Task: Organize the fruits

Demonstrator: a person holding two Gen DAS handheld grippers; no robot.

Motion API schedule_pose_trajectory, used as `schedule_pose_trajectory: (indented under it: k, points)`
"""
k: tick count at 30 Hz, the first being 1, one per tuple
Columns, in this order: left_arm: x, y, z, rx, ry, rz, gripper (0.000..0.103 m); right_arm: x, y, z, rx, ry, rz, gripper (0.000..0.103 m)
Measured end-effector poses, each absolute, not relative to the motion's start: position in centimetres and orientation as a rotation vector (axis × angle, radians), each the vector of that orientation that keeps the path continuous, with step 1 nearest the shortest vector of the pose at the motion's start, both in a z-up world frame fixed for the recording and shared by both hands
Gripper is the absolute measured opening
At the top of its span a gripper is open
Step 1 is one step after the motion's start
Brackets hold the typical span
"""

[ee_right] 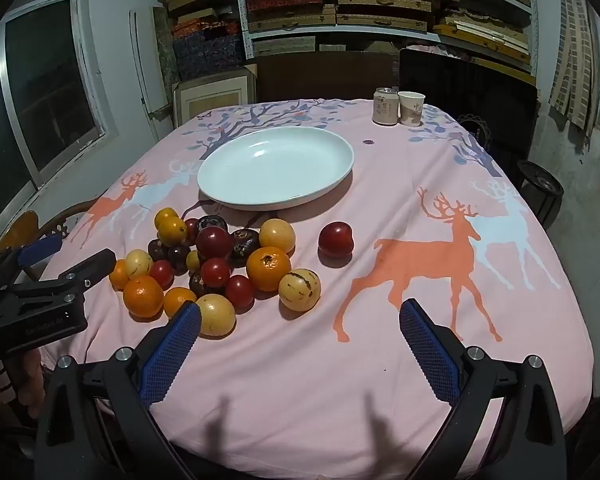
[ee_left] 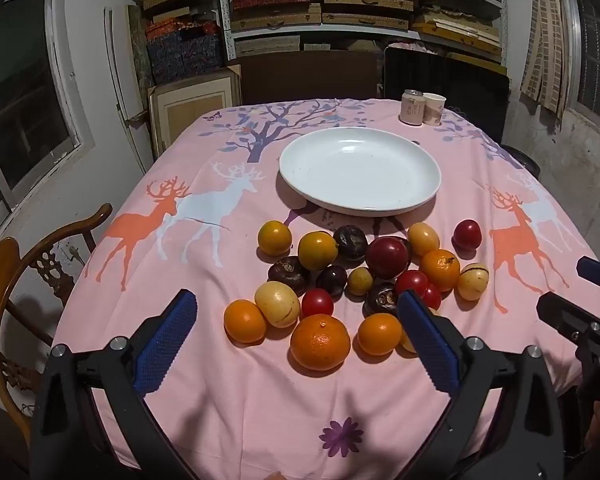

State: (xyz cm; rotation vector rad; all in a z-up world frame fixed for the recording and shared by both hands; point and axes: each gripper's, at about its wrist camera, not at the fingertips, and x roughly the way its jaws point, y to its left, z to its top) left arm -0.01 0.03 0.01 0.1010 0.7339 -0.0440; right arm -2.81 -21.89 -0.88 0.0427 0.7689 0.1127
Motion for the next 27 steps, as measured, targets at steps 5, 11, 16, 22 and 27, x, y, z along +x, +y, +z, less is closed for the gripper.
schedule_pose_trajectory:
  k: [5,11,16,22,27]
  points:
    - [-0.2,0.1,0.1,0.109,0.728,-0.043,0.098,-2.6,-22.0,-1.0,0.049,0.772,0.112,0.100]
    - [-0.3,0.1,-0.5,0.106,0.731,-0.040,0.098,-3.0,-21.7,-1.1,0.052,0.776,0.113,0.100]
    - [-0.2,-0.5,-1.0,0.113,0.738,-0.039,0.098,-2.9,-21.3,-1.5,0.048,0.776,0.113,0.100]
    - [-0.1,-0.2,-1.0,0.113,0.740,-0.041,0.098,-2.8,-21.6,-1.5,0.053,0.783,0.114,0.100]
    - [0.0,-0.1,-0.7,0.111,0.742,-0.042,0.098,-2.6,-21.6,-1.5,0.051,0.792,0.118,0.100]
